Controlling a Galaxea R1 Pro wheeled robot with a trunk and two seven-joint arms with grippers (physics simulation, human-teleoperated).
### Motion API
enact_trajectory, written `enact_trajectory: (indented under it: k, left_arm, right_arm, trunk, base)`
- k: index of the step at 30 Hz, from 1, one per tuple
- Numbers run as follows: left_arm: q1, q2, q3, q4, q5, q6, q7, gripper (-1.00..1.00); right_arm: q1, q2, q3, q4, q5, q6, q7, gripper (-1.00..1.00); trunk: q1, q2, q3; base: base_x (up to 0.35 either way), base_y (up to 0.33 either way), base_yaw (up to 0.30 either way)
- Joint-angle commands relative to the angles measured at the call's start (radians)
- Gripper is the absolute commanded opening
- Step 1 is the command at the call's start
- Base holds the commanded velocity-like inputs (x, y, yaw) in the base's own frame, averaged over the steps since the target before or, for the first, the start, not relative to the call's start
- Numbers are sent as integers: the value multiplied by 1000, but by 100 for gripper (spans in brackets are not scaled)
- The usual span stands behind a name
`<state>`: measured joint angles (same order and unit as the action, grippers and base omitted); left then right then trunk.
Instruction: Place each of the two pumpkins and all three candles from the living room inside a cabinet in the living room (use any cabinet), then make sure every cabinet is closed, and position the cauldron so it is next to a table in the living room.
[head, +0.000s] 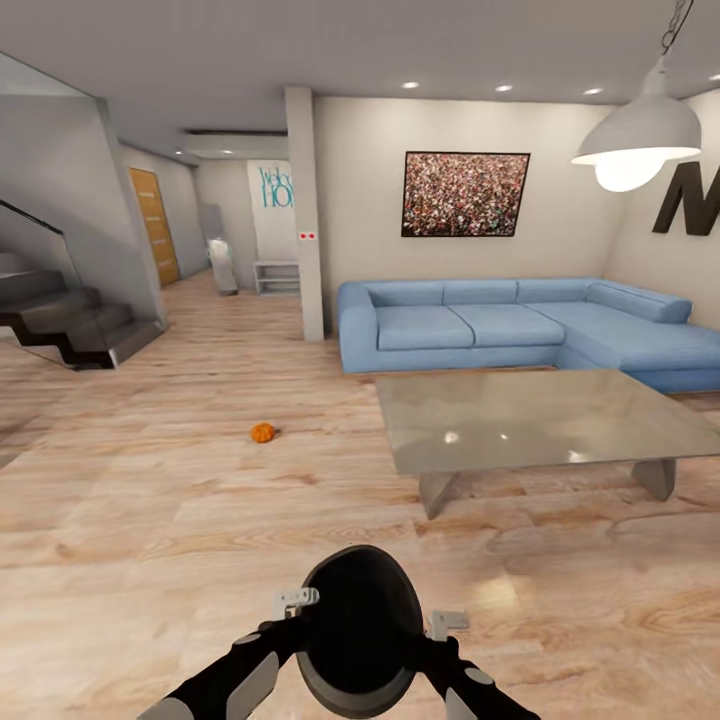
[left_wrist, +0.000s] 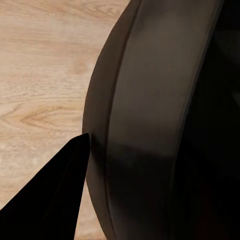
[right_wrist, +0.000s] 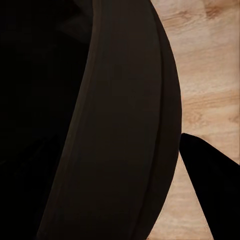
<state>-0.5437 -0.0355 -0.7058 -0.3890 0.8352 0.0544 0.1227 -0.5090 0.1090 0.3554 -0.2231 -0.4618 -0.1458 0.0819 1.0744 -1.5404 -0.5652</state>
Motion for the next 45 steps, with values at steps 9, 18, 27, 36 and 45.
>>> enact_trajectory:
  k: [9,18,27,36,45]
  left_arm:
    - [-1,6,-5,9,8,2,9,-100]
    - [-1,9,-5,9,9,2,8,-100]
    - [-1,9,-4,9,7,2,10,-100]
    - [-1,9,-4,9,7,2,11,-100]
    - [-1,8,-4,9,7,3,11,-100]
  right_arm:
    - [-1,-1,4,-22,-8,-15,7,-100]
    - [-1,-1,4,-22,-8,-13,6,-100]
    - [-1,0,4,-22,-9,-14,6,-100]
    - [-2,-1,4,-22,-9,-14,6,-100]
    - [-1,-2,4,-22,-8,-14,6,-100]
  trunk:
    - [0,-1,-1]
    - [0,-1,-1]
    - [0,-1,-1]
    - [0,-1,-1]
    - [0,-1,-1]
  base:
    - [248,0,0]
    - [225,0,0]
    - [155,-70,0]
    - [226,-223,0]
    - [154,-286,0]
